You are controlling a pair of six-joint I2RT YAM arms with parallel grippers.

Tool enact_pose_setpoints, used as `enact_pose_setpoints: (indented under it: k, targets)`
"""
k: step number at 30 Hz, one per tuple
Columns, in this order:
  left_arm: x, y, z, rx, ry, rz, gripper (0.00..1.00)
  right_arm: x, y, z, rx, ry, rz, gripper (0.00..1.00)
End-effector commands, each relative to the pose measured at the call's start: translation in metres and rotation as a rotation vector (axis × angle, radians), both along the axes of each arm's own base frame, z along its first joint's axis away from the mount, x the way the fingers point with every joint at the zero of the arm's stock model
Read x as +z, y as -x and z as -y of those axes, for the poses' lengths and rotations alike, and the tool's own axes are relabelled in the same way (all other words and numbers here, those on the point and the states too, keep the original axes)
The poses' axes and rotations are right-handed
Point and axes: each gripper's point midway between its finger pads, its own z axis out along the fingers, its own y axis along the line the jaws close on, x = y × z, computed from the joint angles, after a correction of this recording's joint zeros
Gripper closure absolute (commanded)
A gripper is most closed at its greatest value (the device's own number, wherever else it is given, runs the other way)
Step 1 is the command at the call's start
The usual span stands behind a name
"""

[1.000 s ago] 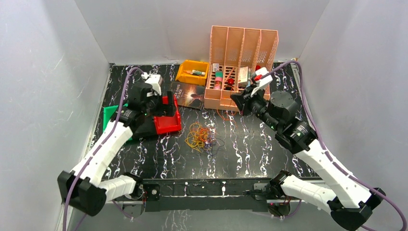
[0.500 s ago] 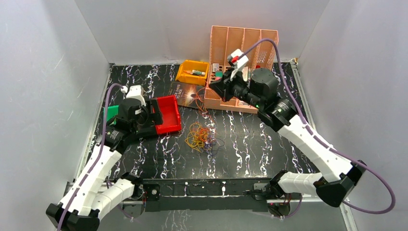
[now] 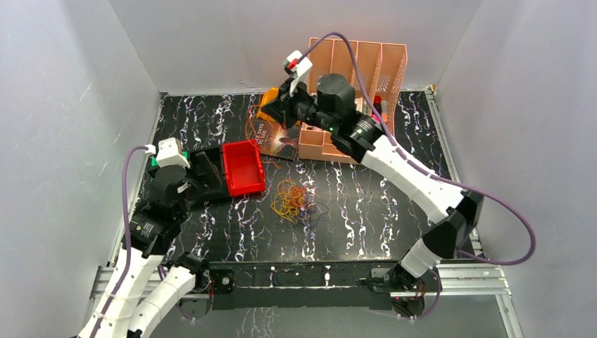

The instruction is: Untangle the cables

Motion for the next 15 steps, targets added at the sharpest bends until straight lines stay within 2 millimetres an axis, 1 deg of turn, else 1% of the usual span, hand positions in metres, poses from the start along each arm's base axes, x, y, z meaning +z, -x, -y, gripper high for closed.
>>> enact_pose_setpoints:
  k: [1, 4, 8, 9, 13, 15]
  targets:
    - [-0.009, 0.011, -0.018, 0.085, -0.010, -0.016, 0.04, 0.048, 0.000, -0.030, 0.060, -0.127, 0.077, 1.00]
    - [0.003, 0.021, -0.030, 0.128, -0.003, 0.053, 0.03, 0.046, -0.002, -0.055, 0.098, -0.140, 0.073, 1.00]
    - [0.019, 0.034, -0.048, 0.176, -0.046, 0.113, 0.02, 0.035, -0.004, -0.094, 0.159, -0.143, 0.037, 1.00]
    - [0.022, 0.037, -0.053, 0.191, -0.057, 0.115, 0.02, 0.027, -0.005, -0.106, 0.168, -0.137, 0.024, 1.00]
    - [0.035, 0.049, -0.065, 0.231, -0.073, 0.127, 0.03, 0.017, -0.002, -0.139, 0.202, -0.153, 0.004, 1.00]
    - [0.040, 0.054, -0.067, 0.233, -0.070, 0.142, 0.03, 0.006, 0.000, -0.155, 0.215, -0.153, -0.008, 1.00]
